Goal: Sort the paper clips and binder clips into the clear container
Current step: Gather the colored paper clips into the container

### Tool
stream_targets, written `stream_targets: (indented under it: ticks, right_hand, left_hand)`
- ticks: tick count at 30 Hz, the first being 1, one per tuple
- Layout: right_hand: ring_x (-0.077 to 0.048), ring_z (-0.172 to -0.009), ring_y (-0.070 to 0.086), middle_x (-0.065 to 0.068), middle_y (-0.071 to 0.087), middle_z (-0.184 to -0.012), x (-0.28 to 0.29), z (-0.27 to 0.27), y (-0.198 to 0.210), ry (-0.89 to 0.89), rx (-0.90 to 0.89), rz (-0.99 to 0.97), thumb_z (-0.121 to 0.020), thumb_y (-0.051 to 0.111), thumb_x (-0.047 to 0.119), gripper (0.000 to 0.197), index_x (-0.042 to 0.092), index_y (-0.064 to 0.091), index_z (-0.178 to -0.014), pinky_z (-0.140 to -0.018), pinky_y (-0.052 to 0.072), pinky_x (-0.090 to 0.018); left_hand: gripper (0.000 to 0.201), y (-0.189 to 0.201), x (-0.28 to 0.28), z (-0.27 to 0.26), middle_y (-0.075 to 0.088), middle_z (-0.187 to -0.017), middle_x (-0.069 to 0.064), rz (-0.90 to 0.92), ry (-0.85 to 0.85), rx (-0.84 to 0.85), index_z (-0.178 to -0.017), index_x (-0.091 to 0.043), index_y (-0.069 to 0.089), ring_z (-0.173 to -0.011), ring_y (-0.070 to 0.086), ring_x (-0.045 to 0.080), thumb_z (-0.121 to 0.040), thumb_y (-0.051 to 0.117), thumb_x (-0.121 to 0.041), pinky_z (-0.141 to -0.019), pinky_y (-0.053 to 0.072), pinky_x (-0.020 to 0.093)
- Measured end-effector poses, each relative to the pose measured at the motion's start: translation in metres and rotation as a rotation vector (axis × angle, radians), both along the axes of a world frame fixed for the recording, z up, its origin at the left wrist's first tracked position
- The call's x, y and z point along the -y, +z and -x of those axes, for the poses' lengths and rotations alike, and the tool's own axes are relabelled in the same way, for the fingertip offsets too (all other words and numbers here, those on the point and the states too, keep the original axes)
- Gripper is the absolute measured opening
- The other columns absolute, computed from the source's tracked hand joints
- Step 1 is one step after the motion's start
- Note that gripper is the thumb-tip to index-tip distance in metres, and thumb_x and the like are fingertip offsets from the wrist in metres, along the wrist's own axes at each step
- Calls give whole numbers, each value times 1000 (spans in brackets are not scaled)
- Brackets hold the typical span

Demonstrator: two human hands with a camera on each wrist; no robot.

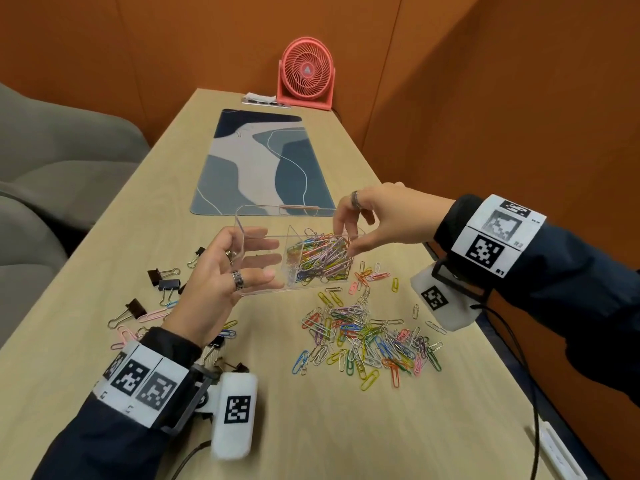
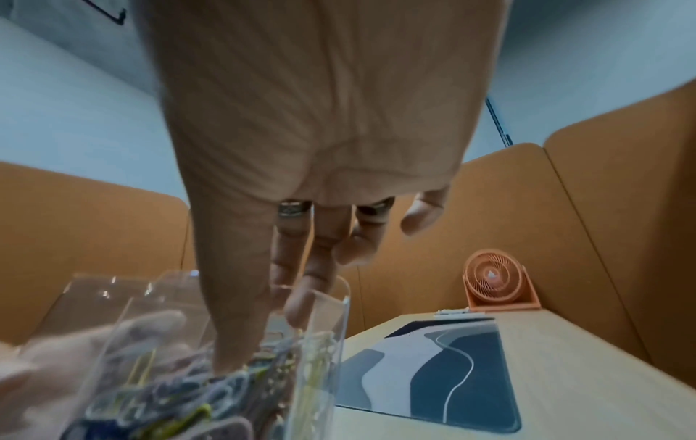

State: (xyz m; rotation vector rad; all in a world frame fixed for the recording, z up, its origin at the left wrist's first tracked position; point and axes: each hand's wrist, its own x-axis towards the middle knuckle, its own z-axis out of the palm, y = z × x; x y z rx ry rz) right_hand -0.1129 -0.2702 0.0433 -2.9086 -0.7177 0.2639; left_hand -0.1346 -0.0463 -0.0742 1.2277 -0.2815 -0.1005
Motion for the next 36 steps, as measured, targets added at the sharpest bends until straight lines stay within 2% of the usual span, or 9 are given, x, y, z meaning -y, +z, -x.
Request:
stream_targets:
  ticks: [5,10,17,19,23,26,30,32,36]
  right_hand:
    - [-4,-79,33,19,56,-89,-2,1,-12,48,116,127,-84,61,42,29,33,62,-112,-74,18,-32]
    - [-1,-80,35,18,58,-92,-2,2,-14,66,60,67,-85,60,42,29,38,60,-114,-73,24,-32]
    - [-11,-75,50,9,52,-78,20,-18,-34,-386,142,-553,-97,42,32,22,18,55,-86,-69,43,-24]
    - [-17,-89,52,6,55,-85,24,-26,-52,-498,-34,-428,-100,35,28,29,11,58,-100,-75,44,-29]
    - [-24,-133,36,-10,39,-145,18,-30,-82,-408,-352,128,-102,25,31,48,5,35,-141,-109,25,-29]
    - [-24,-119,46,-14,47,-138,14,-32,-91,-371,-377,247,-102,26,33,48,1,44,-132,-106,30,-31]
    - [-19,-85,51,-3,60,-95,5,-24,-92,-288,-425,229,-101,31,33,36,16,58,-84,-85,35,-27]
    - [-20,-101,56,-2,63,-112,2,-22,-89,-259,-390,199,-100,34,32,34,15,63,-107,-95,38,-29]
    - [-22,-131,40,-8,40,-146,-13,-29,-83,-267,-246,158,-101,32,25,44,9,33,-142,-103,30,-24]
  left_hand:
    - [49,-1,-1,0,70,-99,1,11,10,6,-108,-11,55,-100,66,27,-61,62,0,-73,58,39]
    - [48,0,-2,-1,71,-97,0,16,12,8,-105,-11,55,-101,66,27,-60,63,0,-72,58,38]
    - [55,1,-11,-6,64,-107,9,45,100,18,-114,2,48,-99,66,25,-61,61,1,-66,57,31]
    - [54,0,-14,-8,64,-109,9,36,121,21,-114,4,47,-98,67,24,-61,61,0,-67,57,31]
    - [54,-1,-17,-11,63,-112,9,27,138,12,-113,5,46,-98,67,22,-62,63,-1,-69,58,33]
    - [55,-1,-18,-11,63,-112,9,29,145,13,-113,5,46,-98,67,22,-62,63,-1,-69,58,33]
    - [55,0,-18,-11,63,-111,8,36,144,10,-114,4,46,-97,67,22,-62,62,-1,-69,58,33]
    - [54,1,-17,-11,63,-110,7,38,145,7,-113,3,47,-99,67,23,-61,62,-1,-69,58,33]
    - [47,1,-16,-10,64,-108,7,38,144,4,-106,-7,52,-102,65,26,-61,63,-2,-69,58,33]
